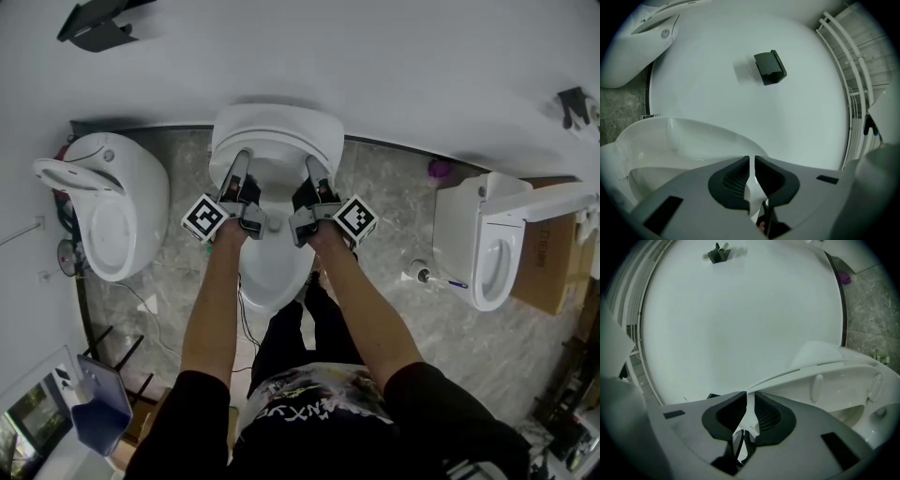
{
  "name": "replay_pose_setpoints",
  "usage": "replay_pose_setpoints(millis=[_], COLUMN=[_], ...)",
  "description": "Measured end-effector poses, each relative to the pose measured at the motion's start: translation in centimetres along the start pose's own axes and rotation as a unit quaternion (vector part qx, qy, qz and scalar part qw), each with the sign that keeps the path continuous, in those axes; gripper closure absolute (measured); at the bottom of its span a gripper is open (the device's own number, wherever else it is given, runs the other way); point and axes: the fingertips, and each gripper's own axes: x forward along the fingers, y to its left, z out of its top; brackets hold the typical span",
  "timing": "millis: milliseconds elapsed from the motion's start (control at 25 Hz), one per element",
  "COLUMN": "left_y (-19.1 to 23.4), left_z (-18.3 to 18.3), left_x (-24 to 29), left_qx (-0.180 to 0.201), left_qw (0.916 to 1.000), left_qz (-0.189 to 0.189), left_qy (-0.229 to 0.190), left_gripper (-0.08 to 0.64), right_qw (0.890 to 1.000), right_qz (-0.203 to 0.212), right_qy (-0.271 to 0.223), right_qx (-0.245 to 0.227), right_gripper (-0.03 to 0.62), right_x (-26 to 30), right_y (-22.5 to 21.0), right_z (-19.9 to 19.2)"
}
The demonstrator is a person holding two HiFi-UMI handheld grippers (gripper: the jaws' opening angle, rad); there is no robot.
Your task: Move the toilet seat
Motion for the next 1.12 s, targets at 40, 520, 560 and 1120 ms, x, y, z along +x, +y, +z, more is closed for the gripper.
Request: replay_pose_setpoints(millis=[40,520,560,1120], left_y=[0.0,-7.4,-8.5,-21.9], left_z=[0.0,0.7,0.9,1.9], left_x=[-0.2,-2.8,-3.2,-9.1], left_qx=[0.012,0.210,0.228,0.428], left_qw=[0.9999,0.9764,0.9721,0.8988], left_qz=[0.004,0.006,0.003,-0.034], left_qy=[0.003,0.050,0.053,0.086], left_gripper=[0.511,0.532,0.534,0.535], right_qw=[1.000,0.995,0.993,0.881], right_qz=[-0.002,0.022,0.026,0.110], right_qy=[0.003,0.044,0.051,0.145], right_qx=[-0.005,-0.084,-0.102,-0.436], right_gripper=[0.535,0.583,0.586,0.588], right_x=[-0.1,-1.7,-1.9,-5.9], right_y=[0.1,7.0,8.0,22.5], right_z=[0.0,-1.6,-1.8,-8.2])
